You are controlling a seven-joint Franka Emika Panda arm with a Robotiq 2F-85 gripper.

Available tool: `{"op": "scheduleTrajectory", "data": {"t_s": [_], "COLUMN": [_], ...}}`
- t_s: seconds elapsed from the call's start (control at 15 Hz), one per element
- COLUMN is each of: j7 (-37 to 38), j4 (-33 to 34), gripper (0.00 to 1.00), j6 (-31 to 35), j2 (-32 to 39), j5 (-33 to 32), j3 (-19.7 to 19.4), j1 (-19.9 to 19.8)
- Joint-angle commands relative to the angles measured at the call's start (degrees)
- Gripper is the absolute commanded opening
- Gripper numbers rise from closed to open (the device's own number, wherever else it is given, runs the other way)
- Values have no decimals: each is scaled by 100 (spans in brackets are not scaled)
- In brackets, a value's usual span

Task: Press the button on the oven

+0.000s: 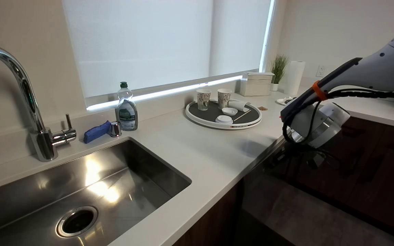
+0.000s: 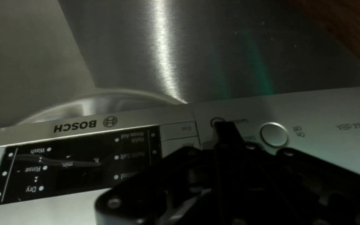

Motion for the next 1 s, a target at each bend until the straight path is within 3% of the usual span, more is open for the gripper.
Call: {"op": "scheduleTrajectory", "data": {"t_s": [0.0,0.27,0.6,0.93], "j7": [-173,-388,-1015,-1567], "j4": [123,272,471,550], "gripper": [0,0,0,0], "j6": [255,398,712,890], "j2": [133,264,557,833], "j5": [180,515,1273,1703], "j3": [171,528,1347,1931], "j1": [-102,-402,-1142,-1732]}}
